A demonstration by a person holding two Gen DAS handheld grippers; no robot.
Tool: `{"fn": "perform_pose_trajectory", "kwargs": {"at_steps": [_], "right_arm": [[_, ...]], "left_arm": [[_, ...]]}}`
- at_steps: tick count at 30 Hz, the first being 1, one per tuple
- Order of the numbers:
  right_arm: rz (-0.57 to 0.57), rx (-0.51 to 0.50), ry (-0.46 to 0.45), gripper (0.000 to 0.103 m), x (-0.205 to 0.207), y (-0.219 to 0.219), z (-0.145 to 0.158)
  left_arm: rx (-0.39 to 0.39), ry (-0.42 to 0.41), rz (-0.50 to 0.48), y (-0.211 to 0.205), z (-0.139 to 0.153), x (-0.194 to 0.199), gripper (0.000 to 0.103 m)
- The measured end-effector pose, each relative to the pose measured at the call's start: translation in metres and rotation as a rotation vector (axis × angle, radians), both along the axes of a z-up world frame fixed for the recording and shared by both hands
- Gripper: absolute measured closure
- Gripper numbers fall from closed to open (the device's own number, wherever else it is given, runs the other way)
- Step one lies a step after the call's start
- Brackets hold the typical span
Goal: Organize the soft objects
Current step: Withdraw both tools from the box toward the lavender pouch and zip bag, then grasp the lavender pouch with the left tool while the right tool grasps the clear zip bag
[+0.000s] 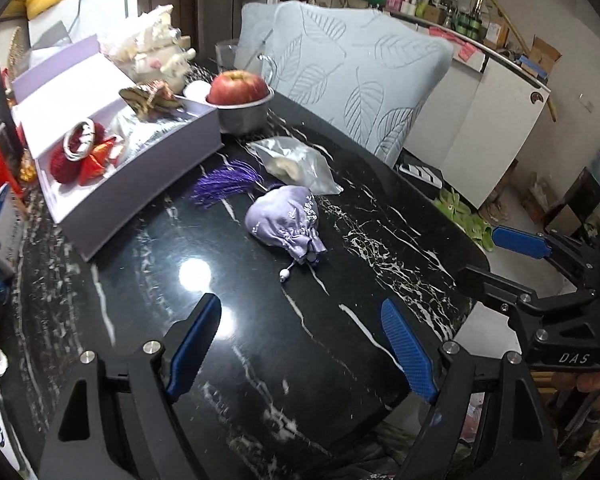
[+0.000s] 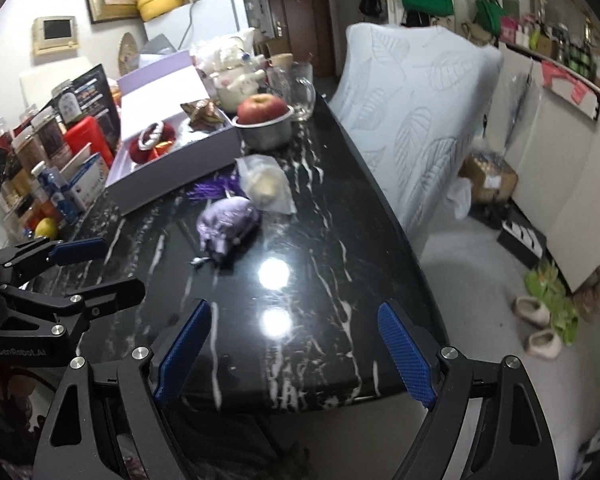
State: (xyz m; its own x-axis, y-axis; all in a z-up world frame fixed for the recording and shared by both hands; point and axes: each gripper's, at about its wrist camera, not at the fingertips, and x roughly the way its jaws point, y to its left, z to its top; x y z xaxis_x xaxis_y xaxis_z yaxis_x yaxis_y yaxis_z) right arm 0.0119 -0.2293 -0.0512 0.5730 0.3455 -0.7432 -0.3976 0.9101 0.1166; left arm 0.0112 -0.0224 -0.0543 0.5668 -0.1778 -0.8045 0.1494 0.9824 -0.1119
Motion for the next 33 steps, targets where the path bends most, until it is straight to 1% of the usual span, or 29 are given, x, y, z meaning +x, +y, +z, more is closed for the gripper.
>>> {"fn": "perform_pose_trajectory", "kwargs": {"at_steps": [4,11,21,23,26,30,33], "right_arm": [[-0.009,-0.001,0.022,0.017,0.015,-0.004,-0.009],[0.006,-0.002,0.056,0.017,0.045,-0.004,-0.025],[0.011,-0.009,0.087,0.017,0.078,-0.002,-0.039],[0.010,-0.007,0.089,0.017,0.083,-0.003,-0.039],[0.010,0.002,0.091,0.017,0.091,-0.003,-0.039],[0.019,0.010,0.086,0.017,0.100,0.001,-0.038],[0.039,0.032,0.086,0.017,0.108,0.007,-0.036]], "left_arm": [[-0.022,0.035,-0.002,0.000,-0.011,0.018,0.020],[-0.048,0.072,0.000,0.000,-0.024,0.050,0.020],[-0.048,0.106,-0.009,-0.001,-0.042,0.091,0.020],[-0.050,0.125,-0.007,0.000,-0.048,0.096,0.020],[-0.021,0.111,0.017,0.004,-0.049,0.100,0.020],[-0.052,0.111,0.049,0.020,-0.050,0.099,0.020],[-0.049,0.110,0.079,0.032,-0.050,0.099,0.020]]}}
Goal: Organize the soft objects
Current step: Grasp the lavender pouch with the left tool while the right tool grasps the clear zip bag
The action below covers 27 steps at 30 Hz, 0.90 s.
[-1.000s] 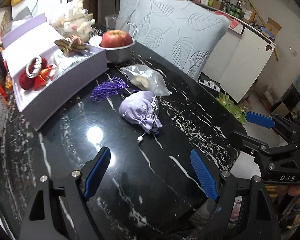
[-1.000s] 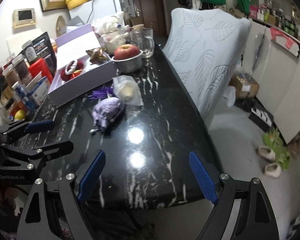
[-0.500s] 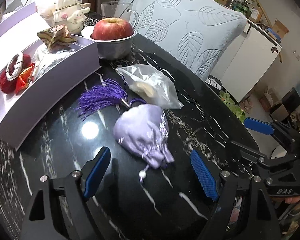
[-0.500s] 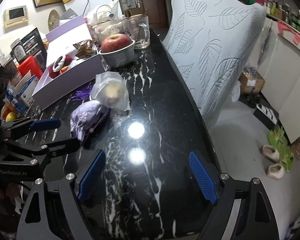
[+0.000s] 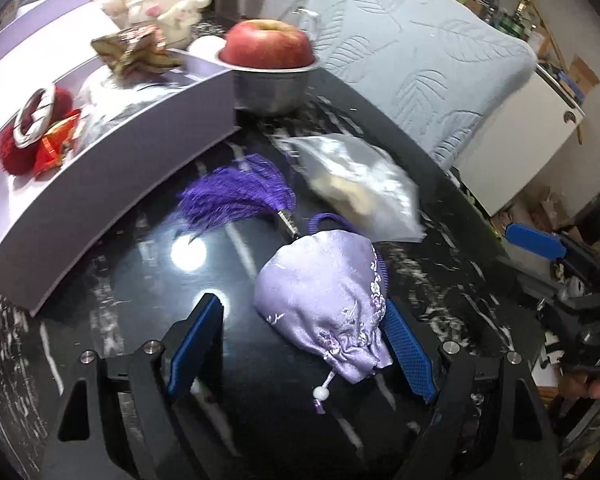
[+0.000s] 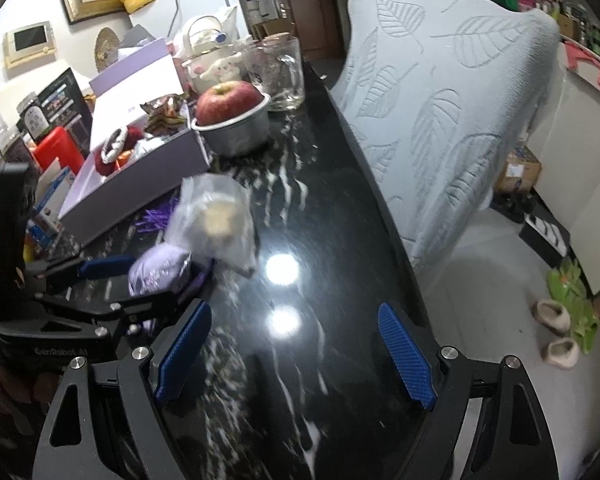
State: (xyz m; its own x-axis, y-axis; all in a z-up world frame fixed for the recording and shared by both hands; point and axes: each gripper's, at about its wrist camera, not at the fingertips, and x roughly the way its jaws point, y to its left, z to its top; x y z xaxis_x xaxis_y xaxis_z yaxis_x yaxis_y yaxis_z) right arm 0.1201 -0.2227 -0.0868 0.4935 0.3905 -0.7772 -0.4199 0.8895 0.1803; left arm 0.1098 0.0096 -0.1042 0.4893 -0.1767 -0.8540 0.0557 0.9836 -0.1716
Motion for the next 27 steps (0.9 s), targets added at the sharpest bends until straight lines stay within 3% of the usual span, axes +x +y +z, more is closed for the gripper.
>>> {"fn": "perform_pose_trajectory", "kwargs": {"at_steps": [10,17,20,22,24,27], "right_arm": [[0.093,0.076,0.006,0.017,0.028,0.042,0.008],[0.134,0.048,0.010,0.017,0.047,0.075,-0.002],[0.155,0.041,0.016,0.028,0.052,0.081,-0.006],[0.166,0.053,0.024,0.046,0.054,0.082,-0.009],[0.163,0.049,0.037,0.055,0.057,0.081,-0.013],[0.155,0.058,0.056,0.060,0.059,0.078,-0.017]], "left_arm": [[-0.009,-0.020,0.096,0.044,0.005,-0.009,0.020],[-0.024,-0.055,0.040,0.040,0.013,-0.003,0.020],[-0.038,-0.053,0.001,0.033,0.009,0.004,0.021],[-0.042,-0.049,-0.019,0.029,0.006,0.008,0.020],[-0.041,-0.039,-0.031,0.026,0.004,0.011,0.020],[-0.042,-0.041,-0.028,0.025,0.002,0.014,0.023]]}}
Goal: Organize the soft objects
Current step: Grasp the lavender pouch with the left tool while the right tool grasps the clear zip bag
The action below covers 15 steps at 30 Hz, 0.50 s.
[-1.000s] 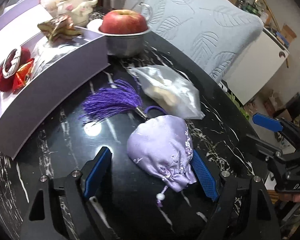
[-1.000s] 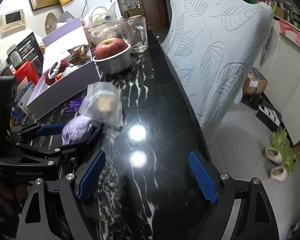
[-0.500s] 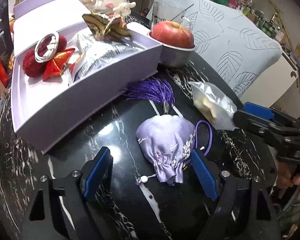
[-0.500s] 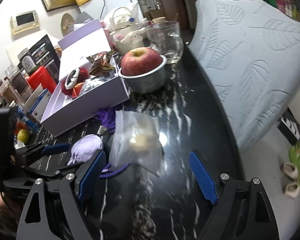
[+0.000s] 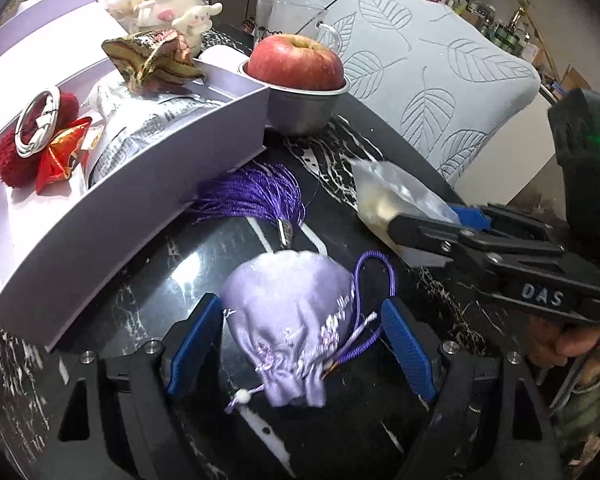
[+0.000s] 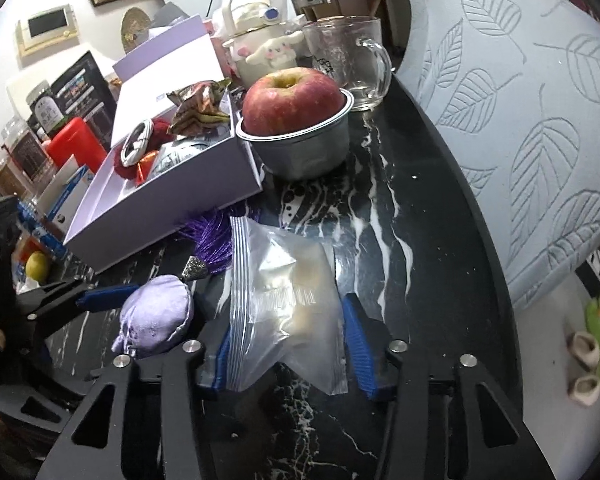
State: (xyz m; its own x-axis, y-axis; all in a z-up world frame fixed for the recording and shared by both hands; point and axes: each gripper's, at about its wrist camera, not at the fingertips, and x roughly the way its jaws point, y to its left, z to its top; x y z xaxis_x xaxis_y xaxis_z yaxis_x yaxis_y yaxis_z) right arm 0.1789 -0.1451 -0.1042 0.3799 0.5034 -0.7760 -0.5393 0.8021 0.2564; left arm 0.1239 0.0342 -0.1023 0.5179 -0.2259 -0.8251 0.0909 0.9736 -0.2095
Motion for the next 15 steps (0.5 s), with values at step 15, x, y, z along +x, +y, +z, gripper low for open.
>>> {"fn": "perform_pose_trajectory", "kwargs": {"at_steps": [15], "right_arm": [[0.004,-0.008,-0.021,0.061,-0.045,-0.025,0.002]], "left_arm": [[0.024,-0.014,-0.014,-0.018,0.000,-0.051,0.046]]}}
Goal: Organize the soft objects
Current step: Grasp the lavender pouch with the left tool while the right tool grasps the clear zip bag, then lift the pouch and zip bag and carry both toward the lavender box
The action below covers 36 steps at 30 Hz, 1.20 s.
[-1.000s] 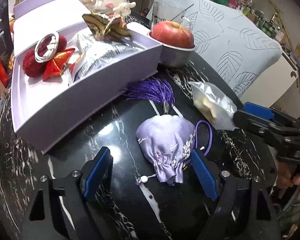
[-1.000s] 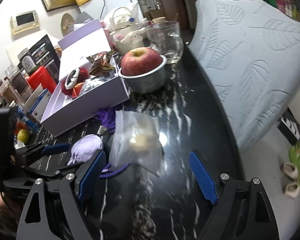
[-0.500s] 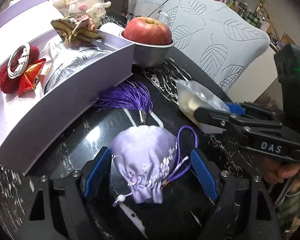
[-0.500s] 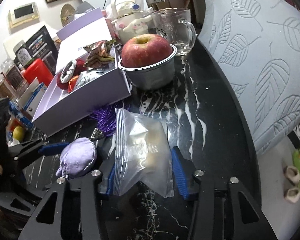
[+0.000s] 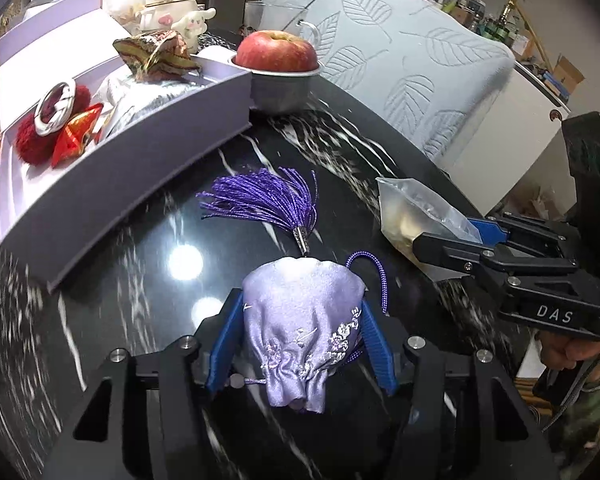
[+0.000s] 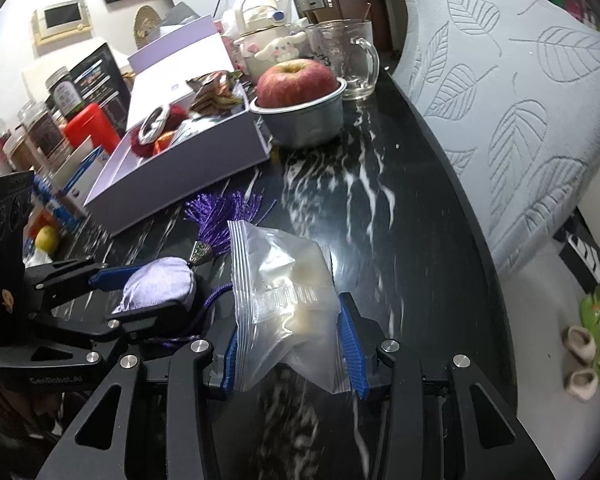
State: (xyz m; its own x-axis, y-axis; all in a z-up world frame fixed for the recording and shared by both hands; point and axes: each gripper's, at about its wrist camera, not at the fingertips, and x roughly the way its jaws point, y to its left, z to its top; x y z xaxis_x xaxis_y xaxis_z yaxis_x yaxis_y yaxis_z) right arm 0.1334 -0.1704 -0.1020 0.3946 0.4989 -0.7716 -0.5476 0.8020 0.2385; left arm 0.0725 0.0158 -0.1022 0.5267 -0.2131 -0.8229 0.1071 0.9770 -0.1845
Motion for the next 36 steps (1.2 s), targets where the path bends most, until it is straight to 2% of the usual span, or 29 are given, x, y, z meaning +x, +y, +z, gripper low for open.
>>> {"fn": "perform_pose_trajectory", "kwargs": {"at_steps": [9,15,17,18,19,20,21,22,33,34,35,36], "right_arm": [[0.012,-0.040,-0.007,0.061,-0.056,-0.012,-0.001],[0.002,-0.032,0.023,0.061,-0.088,-0.022,-0.003],[-0.010,-0.036,0.031,0.061,-0.095,-0.025,-0.005],[-0.019,-0.031,0.027,0.056,-0.098,-0.026,-0.005],[-0.025,-0.029,0.027,0.044,-0.100,-0.027,-0.005],[-0.029,-0.027,0.025,0.038,-0.101,-0.027,-0.005],[-0.030,-0.023,0.021,0.034,-0.101,-0.027,-0.005],[-0.035,-0.024,0.013,0.034,-0.101,-0.026,-0.005],[-0.025,-0.107,-0.121,0.034,-0.109,-0.008,-0.011],[-0.023,-0.112,-0.130,0.035,-0.110,-0.007,-0.012],[-0.021,-0.120,-0.138,0.039,-0.111,-0.005,-0.013],[-0.020,-0.126,-0.144,0.052,-0.112,-0.005,-0.013]], "left_arm": [[0.005,0.025,-0.030,-0.004,0.001,-0.051,0.047],[-0.005,0.038,-0.035,-0.001,0.000,-0.069,0.046],[0.013,0.029,-0.045,-0.003,0.000,-0.071,0.043],[0.033,0.026,-0.053,-0.006,-0.001,-0.072,0.041],[0.052,0.025,-0.060,-0.009,-0.001,-0.073,0.031],[0.091,0.030,-0.064,-0.014,-0.003,-0.072,0.021],[0.114,0.033,-0.063,-0.016,-0.005,-0.071,0.020],[0.146,0.025,-0.059,-0.019,-0.006,-0.071,0.019],[0.154,-0.022,-0.043,-0.021,-0.008,-0.078,0.019],[0.154,-0.027,-0.042,-0.022,-0.008,-0.081,0.020],[0.153,-0.035,-0.044,-0.022,-0.007,-0.083,0.028],[0.153,-0.042,-0.044,-0.024,-0.006,-0.083,0.035]]}}
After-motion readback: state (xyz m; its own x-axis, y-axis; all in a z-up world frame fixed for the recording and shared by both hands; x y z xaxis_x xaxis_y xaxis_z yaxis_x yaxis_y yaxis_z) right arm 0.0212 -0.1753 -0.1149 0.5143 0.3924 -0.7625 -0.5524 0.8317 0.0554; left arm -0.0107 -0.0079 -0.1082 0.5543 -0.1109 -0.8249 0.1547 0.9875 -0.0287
